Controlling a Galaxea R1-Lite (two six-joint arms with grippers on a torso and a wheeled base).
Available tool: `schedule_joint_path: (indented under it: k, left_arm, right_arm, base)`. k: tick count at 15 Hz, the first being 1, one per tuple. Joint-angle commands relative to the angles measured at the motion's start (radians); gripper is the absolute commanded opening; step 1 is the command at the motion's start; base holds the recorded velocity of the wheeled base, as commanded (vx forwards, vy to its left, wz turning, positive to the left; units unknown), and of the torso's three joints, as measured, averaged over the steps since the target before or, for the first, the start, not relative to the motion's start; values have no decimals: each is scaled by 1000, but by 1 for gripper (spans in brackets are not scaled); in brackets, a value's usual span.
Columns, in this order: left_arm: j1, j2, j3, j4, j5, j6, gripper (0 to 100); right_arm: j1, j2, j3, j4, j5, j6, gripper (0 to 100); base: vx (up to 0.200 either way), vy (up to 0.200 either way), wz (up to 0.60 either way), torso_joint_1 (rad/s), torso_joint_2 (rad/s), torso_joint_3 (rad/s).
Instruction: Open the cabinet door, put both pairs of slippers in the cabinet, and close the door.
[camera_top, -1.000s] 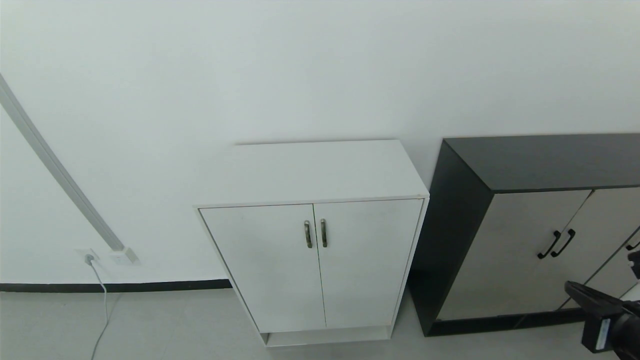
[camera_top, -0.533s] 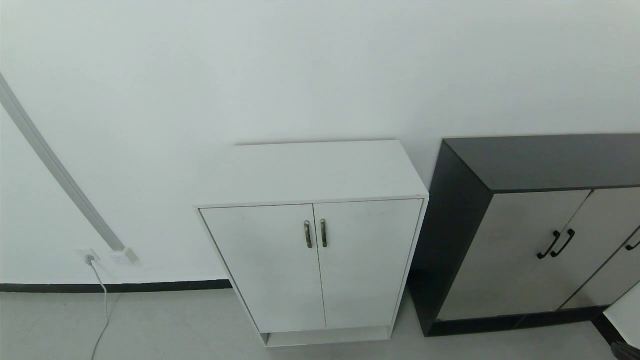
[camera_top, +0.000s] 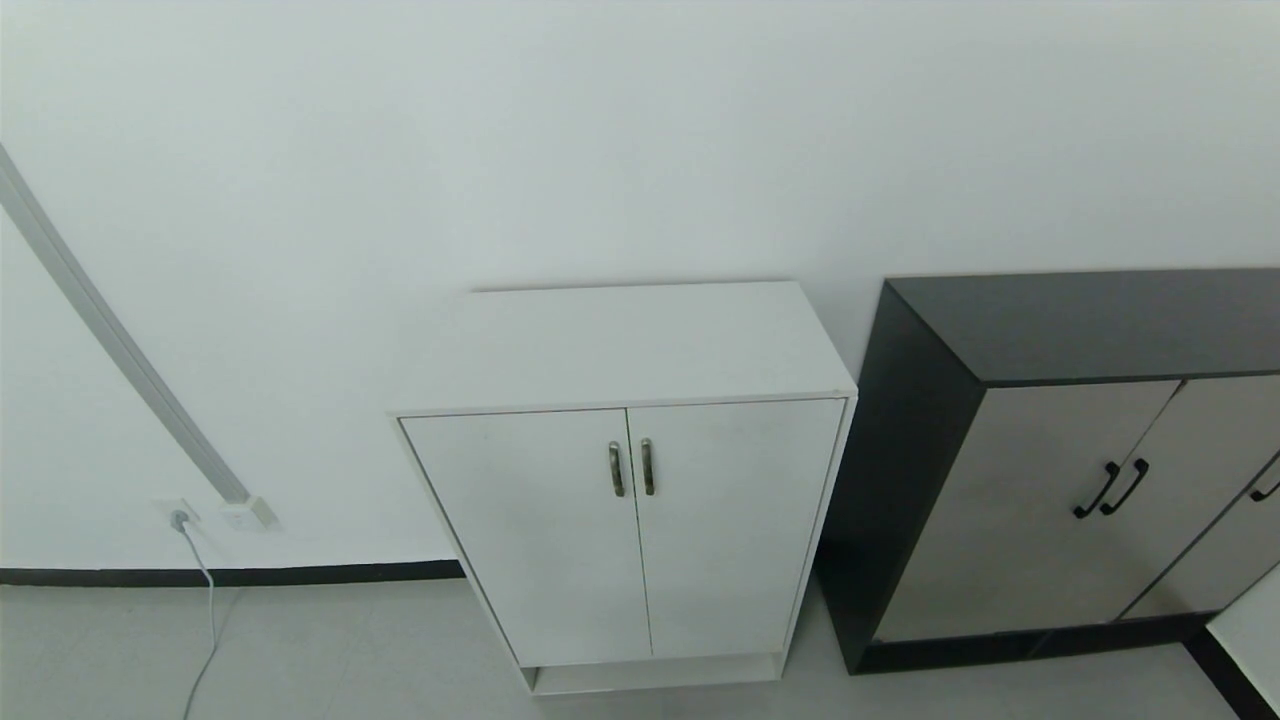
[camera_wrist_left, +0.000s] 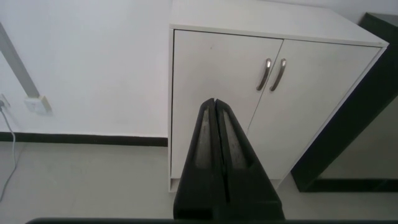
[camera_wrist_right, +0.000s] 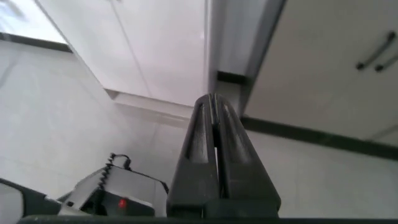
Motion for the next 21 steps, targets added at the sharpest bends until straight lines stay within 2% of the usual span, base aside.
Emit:
schedule_joint_path:
  k: [1, 5, 7, 10, 15, 21]
  left_arm:
    - [0, 0, 0, 0, 0, 0, 0]
    - [0, 0, 0, 0, 0, 0, 0]
    - [0, 0, 0, 0, 0, 0, 0]
    - [0, 0, 0, 0, 0, 0, 0]
    - [0, 0, 0, 0, 0, 0, 0]
    - [0, 0, 0, 0, 2, 0, 0]
  right_arm:
    - [0, -19, 13, 2, 2, -1, 0]
    - [-11, -80, 13, 89, 54, -11, 0]
    - [-31, -92, 13, 86, 56, -13, 0]
    - [-98, -123, 13, 87, 56, -13, 0]
    - [-279, -226, 13, 87, 57, -21, 0]
    - [-296, -285, 15, 84, 66, -11, 0]
  base:
    - [0, 0, 0, 0, 0, 0]
    - [0, 0, 0, 0, 0, 0]
    - [0, 0, 0, 0, 0, 0]
    - [0, 0, 0, 0, 0, 0]
    - [0, 0, 0, 0, 0, 0]
    - [0, 0, 0, 0, 0, 0]
